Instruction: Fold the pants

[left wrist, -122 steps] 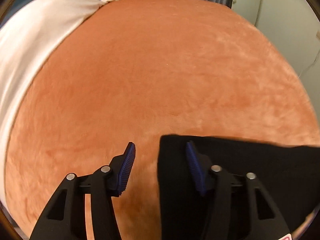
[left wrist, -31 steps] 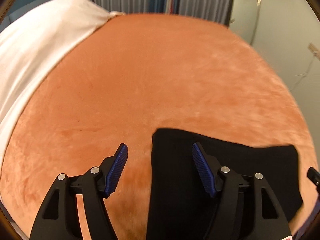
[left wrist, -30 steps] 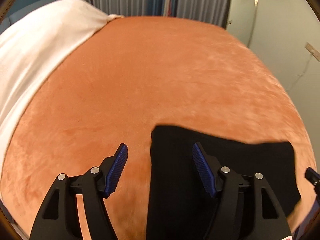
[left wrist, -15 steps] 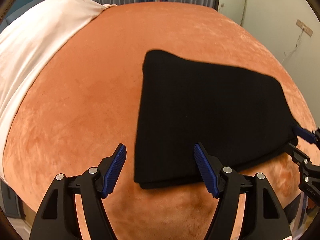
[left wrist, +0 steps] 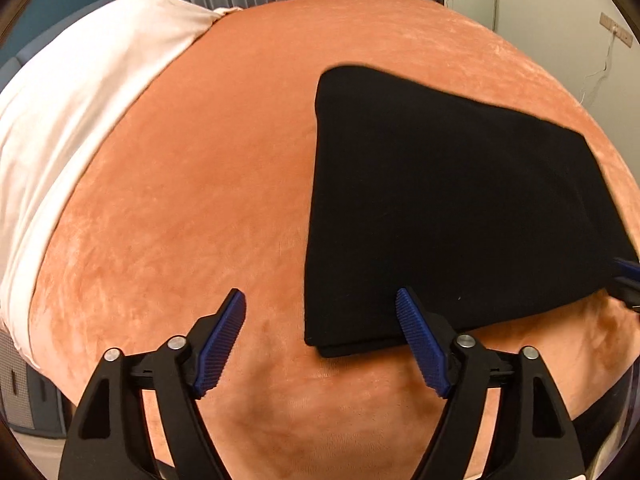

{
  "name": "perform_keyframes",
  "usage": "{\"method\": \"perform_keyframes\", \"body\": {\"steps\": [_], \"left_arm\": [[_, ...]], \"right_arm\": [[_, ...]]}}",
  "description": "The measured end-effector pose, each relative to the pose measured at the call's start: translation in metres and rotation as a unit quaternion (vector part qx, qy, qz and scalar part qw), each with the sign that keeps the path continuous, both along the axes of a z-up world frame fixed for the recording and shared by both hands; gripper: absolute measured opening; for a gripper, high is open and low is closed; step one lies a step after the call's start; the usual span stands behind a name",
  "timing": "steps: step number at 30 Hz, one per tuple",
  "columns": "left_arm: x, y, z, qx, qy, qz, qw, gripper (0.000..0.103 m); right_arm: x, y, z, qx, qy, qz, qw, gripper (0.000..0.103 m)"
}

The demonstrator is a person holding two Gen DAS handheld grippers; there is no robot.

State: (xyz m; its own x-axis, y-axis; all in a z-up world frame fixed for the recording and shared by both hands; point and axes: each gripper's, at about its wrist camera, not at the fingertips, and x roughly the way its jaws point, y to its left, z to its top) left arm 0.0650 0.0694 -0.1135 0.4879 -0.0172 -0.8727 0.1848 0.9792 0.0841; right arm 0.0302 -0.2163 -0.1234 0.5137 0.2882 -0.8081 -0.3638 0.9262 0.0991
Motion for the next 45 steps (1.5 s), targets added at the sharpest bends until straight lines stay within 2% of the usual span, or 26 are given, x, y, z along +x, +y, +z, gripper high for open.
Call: {"method": "perform_keyframes", "body": {"steps": [2,3,5,8,12,14,15,17,20,22,25,27,29,31,32,34,37,38,39,40,41,44,45], "left_arm": [[0.001,0.001,-0.003,-0.004,0.003,0.006,1.0,0.076],[0.0,0.002,-0.001,-0.005,0.003,0.007,1.0,0.076],[-0.002,0.004,0.007,-0.007,-0.004,0.008,0.9999,0.075],[0.002,0.005,0.001,-0.002,0.0,0.009,1.0,0.077],[0.002,0.005,-0.007,-0.003,0.004,0.022,0.9998,0.079],[0.001,0.004,-0.007,0.001,0.001,0.023,0.9997,0.08],[0.001,0.005,-0.006,-0.002,0.002,0.022,0.9998,0.082],[-0.002,0.007,-0.003,-0.007,0.003,0.02,0.9998,0.082],[-0.005,0.01,0.001,-0.012,0.0,0.02,0.9997,0.082],[-0.007,0.011,0.002,-0.017,0.001,0.017,0.9997,0.082],[-0.007,0.008,-0.003,-0.011,0.007,0.019,0.9997,0.082],[-0.007,0.007,-0.002,-0.014,0.008,0.022,0.9996,0.082],[-0.009,0.008,0.0,-0.018,0.009,0.022,0.9996,0.082],[-0.01,0.008,0.0,-0.017,0.009,0.019,0.9996,0.082],[-0.008,0.008,-0.002,-0.014,0.01,0.018,0.9997,0.082],[-0.005,0.006,-0.004,-0.01,0.012,0.017,0.9997,0.082],[-0.004,0.004,-0.005,-0.011,0.012,0.015,0.9998,0.082],[-0.003,0.004,-0.005,-0.01,0.012,0.014,0.9998,0.083],[-0.002,0.002,-0.006,-0.009,0.011,0.013,0.9998,0.085],[-0.001,0.001,-0.008,-0.006,0.011,0.014,0.9998,0.085],[0.0,-0.001,-0.008,-0.001,0.012,0.015,0.9998,0.086],[-0.001,-0.002,-0.006,0.013,0.008,0.017,0.9997,0.086],[-0.002,-0.002,-0.006,0.015,0.007,0.017,0.9997,0.086]], "right_arm": [[-0.007,-0.005,0.007,0.03,-0.015,-0.008,0.999,0.021],[-0.011,-0.007,0.015,0.033,-0.027,-0.012,0.999,0.026],[-0.021,-0.014,0.033,0.043,-0.051,-0.027,0.997,0.03],[-0.016,-0.031,0.048,0.068,-0.065,-0.066,0.993,0.03],[0.02,-0.043,0.032,0.062,-0.05,-0.109,0.991,0.028],[0.038,-0.045,0.01,0.023,-0.033,-0.121,0.992,0.02],[0.046,-0.056,0.002,0.052,-0.017,-0.139,0.989,0.022],[0.048,-0.067,0.007,0.096,-0.01,-0.164,0.982,0.022],[0.041,-0.058,0.035,0.085,-0.046,-0.174,0.98,0.023],[0.048,-0.05,0.043,0.09,-0.048,-0.16,0.982,0.024],[0.076,-0.05,0.035,0.073,-0.04,-0.186,0.979,0.027],[0.091,-0.068,0.023,0.098,-0.017,-0.231,0.968,0.03],[0.105,-0.077,0.014,0.122,0.0,-0.253,0.96,0.03],[0.12,-0.075,0.007,0.129,0.013,-0.241,0.962,0.029],[0.125,-0.07,0.004,0.121,0.015,-0.236,0.964,0.024],[0.125,-0.065,0.01,0.104,-0.003,-0.231,0.967,0.023],[0.12,-0.069,0.027,0.106,-0.046,-0.238,0.964,0.022],[0.126,-0.07,0.022,0.091,-0.04,-0.241,0.965,0.022],[0.137,-0.068,0.003,0.065,-0.01,-0.235,0.97,0.022],[0.142,-0.067,-0.01,0.063,0.012,-0.228,0.971,0.023],[0.14,-0.066,-0.012,0.073,0.008,-0.234,0.969,0.023],[0.11,-0.061,0.014,0.104,-0.039,-0.246,0.963,0.023],[0.096,-0.055,0.024,0.114,-0.055,-0.235,0.964,0.024]]}}
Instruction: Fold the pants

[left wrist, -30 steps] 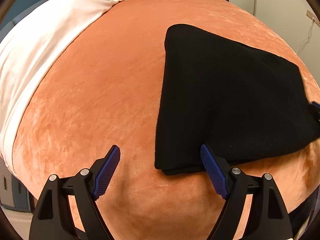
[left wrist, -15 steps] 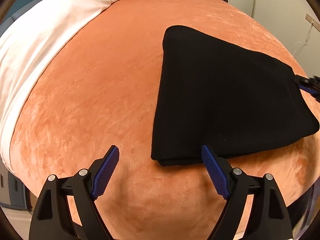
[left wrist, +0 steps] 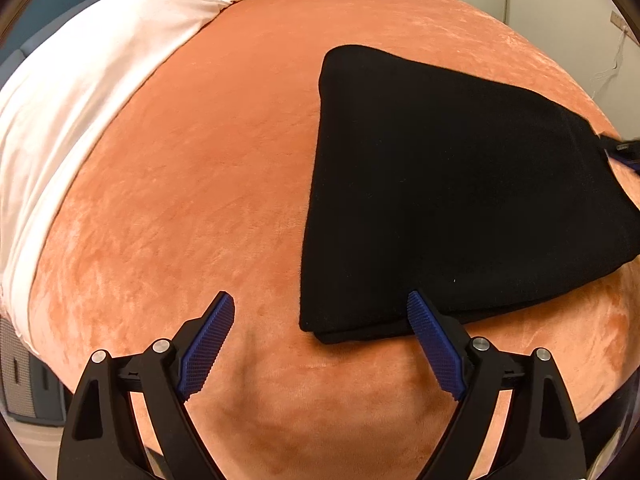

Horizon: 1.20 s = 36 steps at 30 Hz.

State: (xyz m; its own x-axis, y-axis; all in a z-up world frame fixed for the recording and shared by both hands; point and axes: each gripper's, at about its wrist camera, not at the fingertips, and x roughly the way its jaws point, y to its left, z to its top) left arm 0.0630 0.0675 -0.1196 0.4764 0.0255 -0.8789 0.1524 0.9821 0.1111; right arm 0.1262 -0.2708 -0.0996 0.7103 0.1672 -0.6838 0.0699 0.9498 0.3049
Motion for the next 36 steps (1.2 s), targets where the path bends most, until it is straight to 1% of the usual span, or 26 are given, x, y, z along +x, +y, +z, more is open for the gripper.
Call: {"method": "perform_keyframes", "body": {"steps": [2,3,4,5,6,7,8,9,11,12,14,15,16,17,18,20,23,25,26,28,30,31,33,34,35,36], "left_arm": [[-0.002,-0.002,0.0,0.008,-0.004,-0.001,1.0,0.086],[-0.002,-0.003,-0.001,0.013,-0.006,-0.001,0.9999,0.086],[-0.003,-0.006,-0.001,0.021,-0.009,-0.002,0.9997,0.086],[-0.003,-0.007,0.0,0.026,-0.011,-0.002,0.9996,0.086],[-0.003,-0.008,0.0,0.029,-0.012,-0.001,0.9995,0.086],[-0.004,-0.009,0.0,0.031,-0.013,0.0,0.9994,0.086],[-0.004,-0.009,0.001,0.03,-0.012,0.001,0.9995,0.086],[-0.005,-0.009,0.001,0.027,-0.011,0.001,0.9996,0.086],[-0.005,-0.008,0.0,0.028,-0.01,0.004,0.9996,0.086],[-0.006,-0.007,0.0,0.029,-0.01,0.005,0.9995,0.086],[-0.009,-0.003,0.003,0.023,-0.008,0.006,0.9997,0.086],[-0.011,0.001,0.006,0.01,-0.005,0.006,0.9999,0.086],[-0.013,0.003,0.007,-0.004,-0.002,0.005,1.0,0.086],[-0.015,0.008,0.01,-0.026,0.002,0.005,0.9997,0.086],[-0.018,0.017,0.013,-0.062,0.011,0.005,0.998,0.086],[-0.02,0.028,0.012,-0.106,0.029,0.008,0.9939,0.086],[-0.022,0.041,0.001,-0.147,0.059,0.016,0.9872,0.086],[-0.022,0.044,-0.006,-0.155,0.071,0.022,0.9852,0.086],[-0.021,0.044,-0.008,-0.154,0.073,0.023,0.9852,0.086],[-0.019,0.041,-0.01,-0.152,0.068,0.018,0.9858,0.086],[-0.014,0.034,-0.012,-0.147,0.062,0.008,0.9872,0.086],[-0.009,0.03,-0.011,-0.146,0.059,0.002,0.9876,0.086],[-0.003,0.021,-0.016,-0.132,0.053,-0.017,0.9897,0.086],[0.001,0.015,-0.02,-0.116,0.044,-0.03,0.9919,0.088],[0.003,0.012,-0.021,-0.105,0.032,-0.038,0.9933,0.088],[0.004,0.008,-0.022,-0.099,0.023,-0.048,0.9936,0.081]], "right_arm": [[-0.018,0.018,0.011,-0.011,-0.008,0.034,0.999,0.024],[-0.026,0.024,0.011,-0.015,-0.005,0.048,0.999,0.024],[-0.033,0.036,0.007,-0.02,0.004,0.072,0.997,0.023],[-0.036,0.041,0.003,-0.027,0.012,0.083,0.996,0.023],[-0.04,0.05,-0.008,-0.049,0.024,0.089,0.995,0.023],[-0.04,0.052,-0.018,-0.07,0.034,0.085,0.993,0.019],[-0.041,0.05,-0.026,-0.081,0.04,0.079,0.993,0.012],[-0.039,0.044,-0.03,-0.068,0.036,0.072,0.994,0.009],[-0.043,0.037,-0.025,-0.047,0.036,0.057,0.997,0.009],[-0.047,0.036,-0.017,-0.055,0.029,0.05,0.997,0.01],[-0.056,0.028,-0.003,-0.062,0.016,0.042,0.997,0.014],[-0.06,0.022,0.0,-0.059,0.013,0.035,0.998,0.02],[-0.065,0.015,0.001,-0.058,0.013,0.026,0.998,0.027],[-0.072,0.008,0.001,-0.061,0.014,0.015,0.998,0.038],[-0.074,-0.002,0.0,-0.065,0.015,0.01,0.998,0.04],[-0.078,-0.007,-0.006,-0.078,0.025,0.012,0.997,0.04],[-0.089,-0.005,-0.016,-0.082,0.036,0.034,0.995,0.04],[-0.093,-0.001,-0.024,-0.09,0.04,0.055,0.994,0.041],[-0.092,0.004,-0.028,-0.091,0.041,0.063,0.993,0.043],[-0.088,0.012,-0.036,-0.091,0.044,0.078,0.992,0.047],[-0.077,0.021,-0.043,-0.097,0.044,0.087,0.991,0.058],[-0.071,0.024,-0.046,-0.101,0.044,0.086,0.99,0.058],[-0.059,0.027,-0.054,-0.096,0.049,0.083,0.991,0.058],[-0.053,0.027,-0.058,-0.083,0.053,0.083,0.992,0.053],[-0.051,0.026,-0.06,-0.068,0.052,0.085,0.993,0.037],[-0.05,0.024,-0.059,-0.048,0.049,0.082,0.994,0.026]]}}
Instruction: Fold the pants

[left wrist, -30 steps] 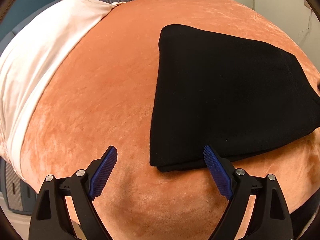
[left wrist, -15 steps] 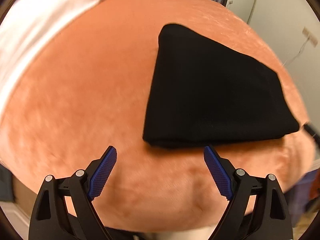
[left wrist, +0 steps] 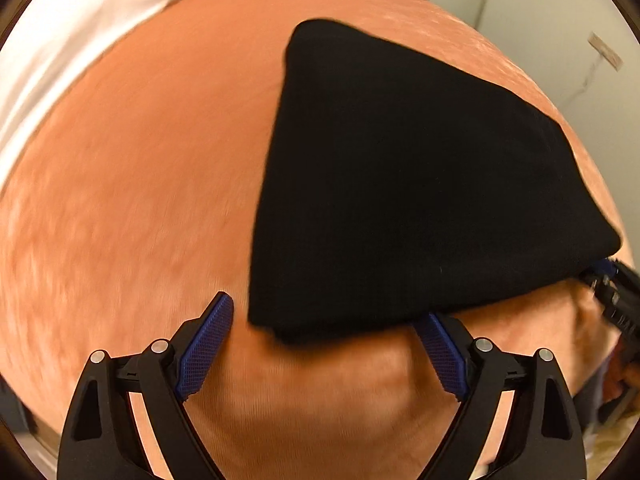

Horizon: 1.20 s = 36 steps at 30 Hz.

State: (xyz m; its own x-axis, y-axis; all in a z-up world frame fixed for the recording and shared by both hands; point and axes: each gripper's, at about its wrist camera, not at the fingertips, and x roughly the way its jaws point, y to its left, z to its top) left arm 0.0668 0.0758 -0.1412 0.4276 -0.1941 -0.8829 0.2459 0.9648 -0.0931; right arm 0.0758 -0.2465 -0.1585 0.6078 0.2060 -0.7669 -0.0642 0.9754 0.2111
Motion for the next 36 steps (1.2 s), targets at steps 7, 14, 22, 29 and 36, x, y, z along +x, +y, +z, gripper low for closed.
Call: {"method": "perform_keyframes", "body": {"steps": [7,14,22,29,36], "left_arm": [[-0.016,0.008,0.024,-0.023,0.001,-0.025,0.9994,0.012],[-0.031,0.011,0.009,-0.002,0.012,-0.014,0.9998,0.019],[-0.009,0.018,0.012,-0.045,0.009,0.008,0.9989,0.014],[-0.042,-0.007,0.009,0.011,-0.001,-0.026,0.9996,0.021],[-0.055,-0.001,0.036,0.075,-0.04,-0.002,0.9964,0.06]], "right_arm": [[-0.023,-0.018,0.028,0.056,-0.002,0.01,0.998,0.011],[-0.025,-0.023,0.004,0.059,0.028,-0.001,0.998,0.012],[-0.03,-0.029,0.017,0.073,0.012,-0.01,0.997,0.012],[-0.022,-0.049,0.006,0.073,0.034,-0.035,0.996,0.019],[-0.061,-0.065,0.079,0.025,-0.056,-0.061,0.996,0.023]]}}
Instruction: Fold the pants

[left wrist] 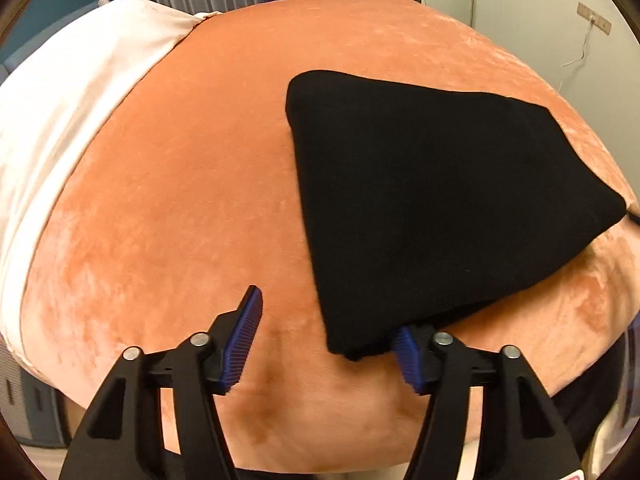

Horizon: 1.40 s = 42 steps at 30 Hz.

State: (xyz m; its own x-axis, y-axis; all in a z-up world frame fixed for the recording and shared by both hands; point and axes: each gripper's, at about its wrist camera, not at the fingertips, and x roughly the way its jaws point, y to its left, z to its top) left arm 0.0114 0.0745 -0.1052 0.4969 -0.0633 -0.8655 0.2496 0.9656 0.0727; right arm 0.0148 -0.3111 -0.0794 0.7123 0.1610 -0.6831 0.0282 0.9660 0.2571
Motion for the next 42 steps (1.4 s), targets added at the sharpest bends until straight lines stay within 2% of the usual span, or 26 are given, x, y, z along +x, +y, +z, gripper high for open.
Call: {"method": "perform_keyframes", "body": {"steps": [2,4,7,8,9,14,17,22,24,27,28,29,31,32,34,37,39,42], "left_arm": [[0.006,-0.001,-0.011,0.016,0.013,0.004,0.9998,0.062],[0.009,0.001,-0.017,0.016,0.02,0.009,0.9996,0.064],[0.013,-0.002,-0.016,0.017,0.022,0.016,0.9995,0.07],[0.019,-0.003,-0.016,0.018,0.022,0.016,0.9995,0.07],[0.019,-0.003,-0.016,0.018,0.027,0.017,0.9993,0.071],[0.013,-0.01,-0.009,0.037,0.022,0.016,0.999,0.07],[0.006,-0.015,-0.002,0.038,0.019,0.021,0.9989,0.07],[-0.006,-0.013,0.017,0.037,0.004,0.029,0.9989,0.077],[-0.014,-0.012,0.024,0.032,0.0,0.028,0.9991,0.078],[-0.024,-0.015,0.04,-0.001,-0.01,0.023,0.9997,0.079],[-0.027,-0.012,0.05,-0.036,-0.017,0.016,0.9991,0.084],[-0.028,-0.004,0.061,-0.091,-0.018,0.011,0.9956,0.087],[-0.023,0.011,0.071,-0.175,-0.009,0.017,0.9844,0.087],[-0.014,0.025,0.072,-0.216,0.003,0.03,0.976,0.087],[0.005,0.046,0.062,-0.254,0.025,0.064,0.9647,0.087],[0.032,0.067,0.036,-0.261,0.052,0.109,0.9577,0.087],[0.048,0.071,0.016,-0.254,0.077,0.124,0.9562,0.087],[0.064,0.068,-0.012,-0.268,0.11,0.122,0.9493,0.087]], "right_arm": [[0.008,0.012,0.017,0.005,-0.024,0.028,0.999,0.023],[0.028,0.04,0.016,-0.023,-0.028,0.066,0.997,0.023],[0.058,0.054,-0.033,-0.064,0.034,0.076,0.995,0.021],[0.062,0.049,-0.047,-0.061,0.044,0.071,0.995,0.021],[0.058,0.046,-0.048,-0.051,0.024,0.06,0.997,0.021],[0.043,0.028,-0.012,0.009,0.017,0.04,0.999,0.023],[0.039,0.016,0.002,0.024,0.01,0.021,0.999,0.035],[0.04,0.014,0.002,0.03,0.014,0.006,0.999,0.035],[0.04,0.01,-0.001,0.038,0.016,0.0,0.999,0.039],[0.043,0.008,-0.002,0.055,0.018,0.005,0.998,0.052],[0.041,0.004,-0.001,0.059,0.018,0.006,0.998,0.055],[0.04,0.001,0.0,0.071,0.018,0.008,0.997,0.061],[0.045,-0.004,-0.003,0.098,0.021,0.015,0.995,0.063],[0.047,-0.009,-0.006,0.122,0.027,0.021,0.992,0.064],[0.053,-0.013,-0.011,0.154,0.037,0.029,0.987,0.068],[0.067,-0.017,-0.026,0.194,0.065,0.037,0.978,0.073],[0.073,-0.017,-0.036,0.197,0.082,0.028,0.977,0.075],[0.08,-0.017,-0.057,0.219,0.112,0.02,0.969,0.077]]}}
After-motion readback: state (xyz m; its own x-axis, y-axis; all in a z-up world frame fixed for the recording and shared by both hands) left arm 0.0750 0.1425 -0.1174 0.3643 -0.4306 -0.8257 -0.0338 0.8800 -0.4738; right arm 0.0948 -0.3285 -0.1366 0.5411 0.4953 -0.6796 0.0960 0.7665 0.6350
